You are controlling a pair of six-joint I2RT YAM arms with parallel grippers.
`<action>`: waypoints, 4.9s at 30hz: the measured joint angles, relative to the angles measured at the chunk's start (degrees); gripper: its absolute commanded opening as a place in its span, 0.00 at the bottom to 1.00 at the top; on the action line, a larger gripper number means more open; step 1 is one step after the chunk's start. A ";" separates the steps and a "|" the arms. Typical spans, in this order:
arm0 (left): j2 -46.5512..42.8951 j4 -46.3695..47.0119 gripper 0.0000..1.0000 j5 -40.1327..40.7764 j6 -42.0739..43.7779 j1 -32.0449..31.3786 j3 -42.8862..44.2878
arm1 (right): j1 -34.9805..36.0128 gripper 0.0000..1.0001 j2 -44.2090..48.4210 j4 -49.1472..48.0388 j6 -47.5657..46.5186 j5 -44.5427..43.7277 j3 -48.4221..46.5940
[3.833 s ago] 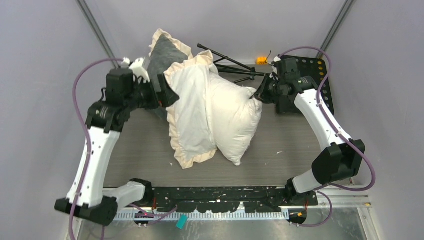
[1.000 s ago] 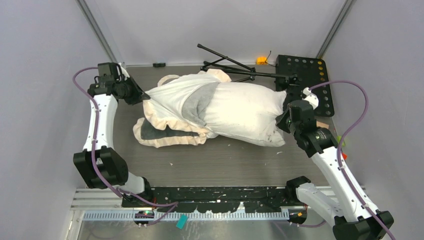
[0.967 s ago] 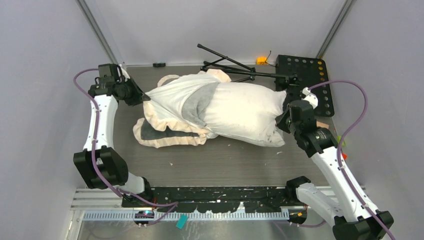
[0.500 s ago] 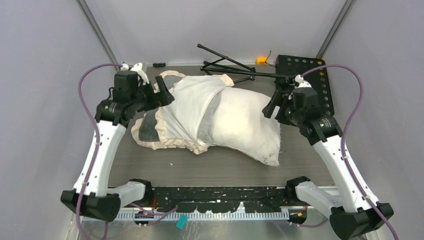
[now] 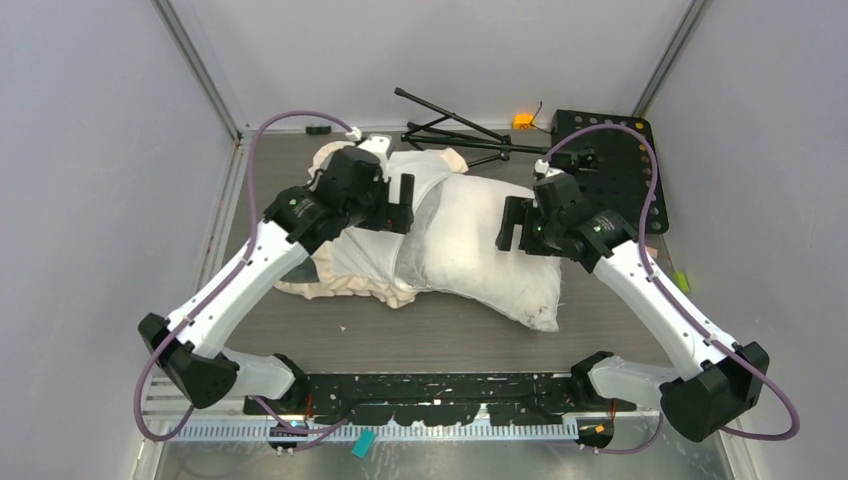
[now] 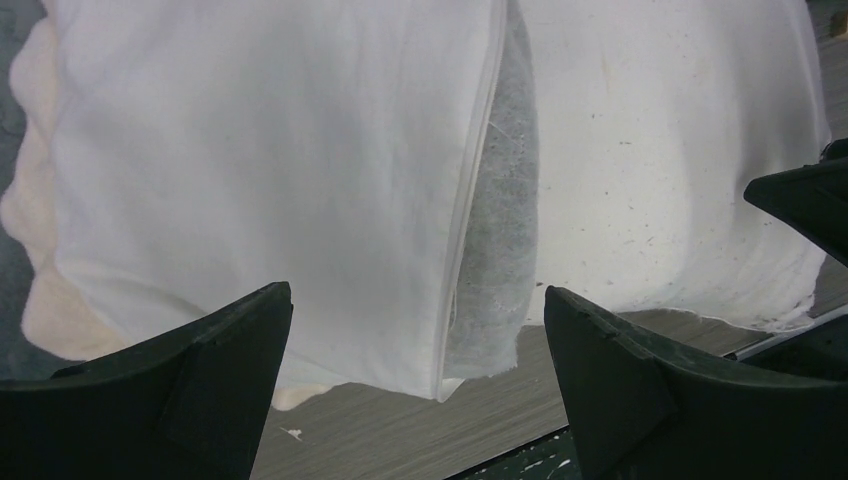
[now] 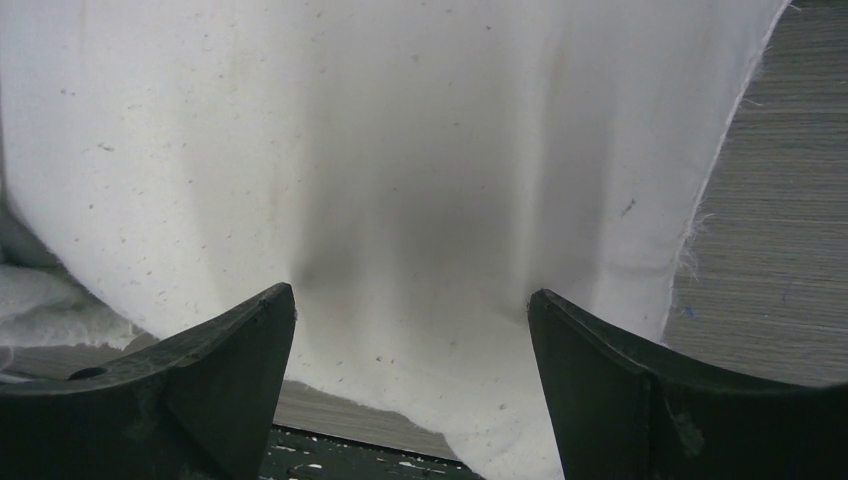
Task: Remove the pillowcase from the pillow
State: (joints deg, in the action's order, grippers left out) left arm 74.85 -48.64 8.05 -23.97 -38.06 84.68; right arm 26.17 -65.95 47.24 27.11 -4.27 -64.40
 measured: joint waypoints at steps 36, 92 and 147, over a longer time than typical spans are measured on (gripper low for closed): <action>8.70 2.49 0.36 1.77 0.26 22.49 -7.91 | 2.05 0.00 11.50 -13.35 4.66 -5.86 12.90; -25.83 -4.37 1.00 -3.06 -20.83 3.21 -28.48 | 8.17 0.93 -3.23 1.57 -2.60 -1.20 -3.67; -25.57 10.82 0.00 4.24 -21.79 19.47 -42.36 | 6.34 0.00 10.75 -3.80 8.13 -12.79 5.46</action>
State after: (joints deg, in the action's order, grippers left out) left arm 49.28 -37.82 12.29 -45.76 -18.59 42.33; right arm 32.51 -55.20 43.44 35.24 -17.06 -58.94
